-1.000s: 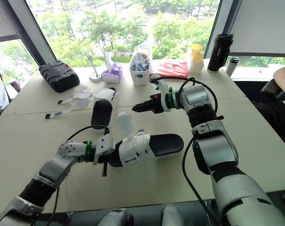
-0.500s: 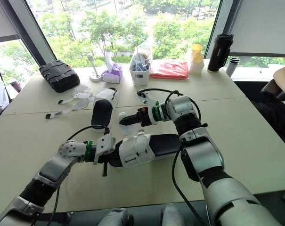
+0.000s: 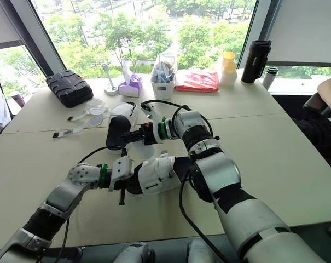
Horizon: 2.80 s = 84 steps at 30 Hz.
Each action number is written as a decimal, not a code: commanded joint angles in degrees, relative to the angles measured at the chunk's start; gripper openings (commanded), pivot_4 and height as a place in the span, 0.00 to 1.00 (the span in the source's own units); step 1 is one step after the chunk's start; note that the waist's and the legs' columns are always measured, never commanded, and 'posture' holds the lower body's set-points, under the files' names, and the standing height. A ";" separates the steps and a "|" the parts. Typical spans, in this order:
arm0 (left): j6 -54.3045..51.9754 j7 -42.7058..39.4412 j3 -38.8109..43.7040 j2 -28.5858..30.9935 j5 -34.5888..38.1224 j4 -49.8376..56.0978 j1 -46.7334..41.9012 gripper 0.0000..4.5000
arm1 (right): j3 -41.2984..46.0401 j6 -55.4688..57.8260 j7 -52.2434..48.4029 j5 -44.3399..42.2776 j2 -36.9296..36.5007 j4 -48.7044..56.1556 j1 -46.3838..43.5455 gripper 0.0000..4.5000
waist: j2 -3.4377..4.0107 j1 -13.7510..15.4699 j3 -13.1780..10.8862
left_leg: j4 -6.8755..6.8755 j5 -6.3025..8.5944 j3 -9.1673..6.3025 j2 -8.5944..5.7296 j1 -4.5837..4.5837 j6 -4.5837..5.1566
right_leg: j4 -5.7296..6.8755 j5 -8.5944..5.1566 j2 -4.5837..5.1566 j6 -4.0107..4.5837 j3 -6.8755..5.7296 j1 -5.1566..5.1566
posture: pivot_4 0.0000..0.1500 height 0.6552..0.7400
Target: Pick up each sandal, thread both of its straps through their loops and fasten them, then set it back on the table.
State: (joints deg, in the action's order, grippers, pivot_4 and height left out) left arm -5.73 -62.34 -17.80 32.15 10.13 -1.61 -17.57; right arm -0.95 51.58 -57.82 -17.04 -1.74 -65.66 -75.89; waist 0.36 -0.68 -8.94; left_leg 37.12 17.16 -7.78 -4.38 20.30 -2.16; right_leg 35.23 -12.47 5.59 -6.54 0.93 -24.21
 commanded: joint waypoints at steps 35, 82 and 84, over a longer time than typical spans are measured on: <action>-5.01 -0.23 -2.86 -1.02 -3.39 -5.68 2.64 0.00 | -16.92 -4.54 -17.33 -7.80 -26.69 82.78 35.88 0.03 | -0.06 0.27 0.01 | 0.07 0.00 -0.07 0.01 0.04 -0.01 | -0.09 -0.23 0.13 -0.40 -0.10 0.13 | 1.00 1.00; -3.16 1.24 -4.54 -2.97 -4.71 -6.44 4.17 0.00 | -12.57 29.98 -4.87 -22.50 -34.18 75.23 42.99 1.00 | -0.28 1.48 0.18 | 0.07 0.04 -0.01 0.12 -0.03 0.04 | -0.25 -0.27 0.09 -0.35 -0.11 0.26 | 1.00 1.00; -3.31 1.41 -4.74 -3.23 -4.79 -6.27 4.20 0.00 | -12.44 30.90 -3.69 -23.47 -33.01 76.12 42.98 1.00 | -0.28 1.51 0.18 | 0.07 0.04 -0.01 0.10 0.00 0.04 | -0.25 -0.26 0.10 -0.37 -0.11 0.25 | 1.00 1.00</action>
State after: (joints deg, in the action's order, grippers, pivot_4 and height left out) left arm -6.23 -60.93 -17.14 28.64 10.36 -2.72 -16.58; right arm -14.96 82.10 -62.09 -38.77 -35.32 8.22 -31.83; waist 0.08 0.83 -8.76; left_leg 37.19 17.20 -7.80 -4.28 20.31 -2.12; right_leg 34.97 -12.72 5.68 -6.92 0.83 -23.97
